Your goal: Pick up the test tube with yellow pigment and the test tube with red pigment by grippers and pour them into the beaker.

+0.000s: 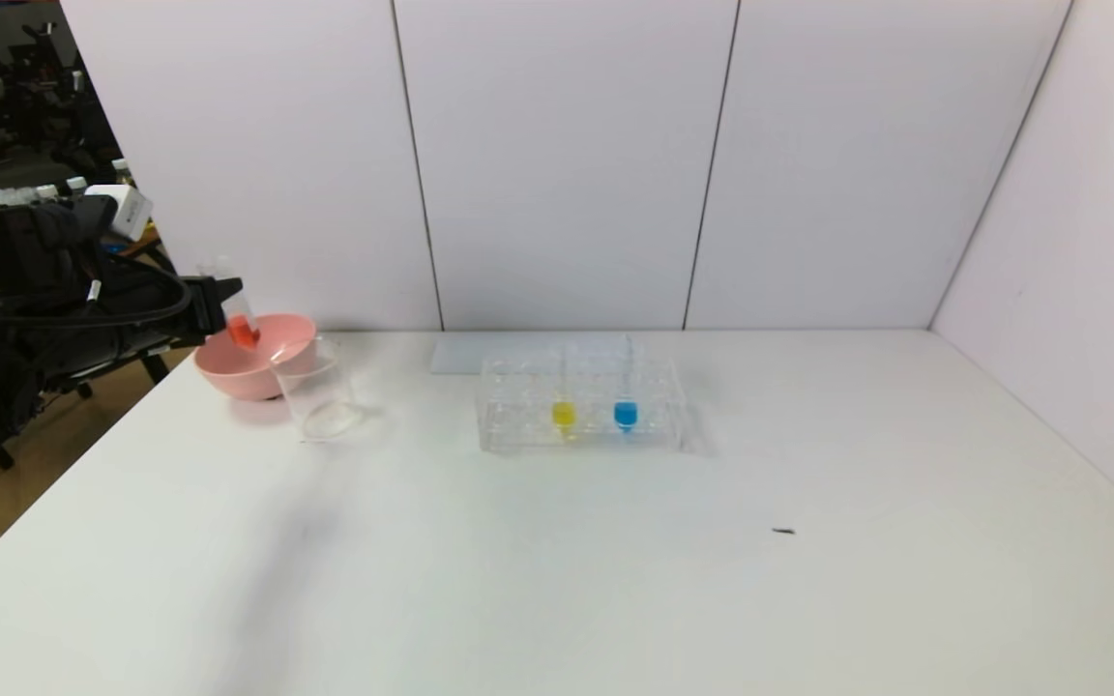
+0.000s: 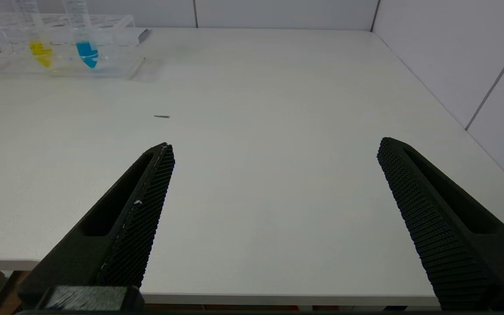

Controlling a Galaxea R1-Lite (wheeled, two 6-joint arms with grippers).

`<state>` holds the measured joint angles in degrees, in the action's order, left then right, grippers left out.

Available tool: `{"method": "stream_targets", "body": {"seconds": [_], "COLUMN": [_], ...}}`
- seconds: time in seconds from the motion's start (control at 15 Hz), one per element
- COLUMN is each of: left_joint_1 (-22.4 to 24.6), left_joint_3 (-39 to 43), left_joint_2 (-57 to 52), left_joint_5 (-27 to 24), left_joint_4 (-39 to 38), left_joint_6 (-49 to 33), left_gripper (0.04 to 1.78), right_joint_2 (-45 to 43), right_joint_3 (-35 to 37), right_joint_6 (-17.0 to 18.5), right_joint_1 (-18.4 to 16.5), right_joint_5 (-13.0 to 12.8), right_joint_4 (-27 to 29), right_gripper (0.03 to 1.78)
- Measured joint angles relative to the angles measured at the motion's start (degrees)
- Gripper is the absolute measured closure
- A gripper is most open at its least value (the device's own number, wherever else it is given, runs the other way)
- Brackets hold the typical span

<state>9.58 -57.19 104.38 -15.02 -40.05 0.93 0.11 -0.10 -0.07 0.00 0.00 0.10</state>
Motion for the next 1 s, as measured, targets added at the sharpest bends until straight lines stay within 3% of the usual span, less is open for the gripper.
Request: {"method": "stream_targets", "body": {"seconds": [1.0], "left_joint_1": [0.5], "left_joint_3": [-0.1], "left_joint_2": [2.7], "left_joint_5": [0.1], "left_joint_4": [-0.2], "left_joint_6": [0.4], "left_gripper": [1.38], "right_joint_2": [0.0], "right_joint_3": [0.0], "right_joint_6": [0.0], "right_joint_1": [0.0], "right_joint_5": [0.0], "right_joint_4": [0.0], "right_gripper": [0.11]}}
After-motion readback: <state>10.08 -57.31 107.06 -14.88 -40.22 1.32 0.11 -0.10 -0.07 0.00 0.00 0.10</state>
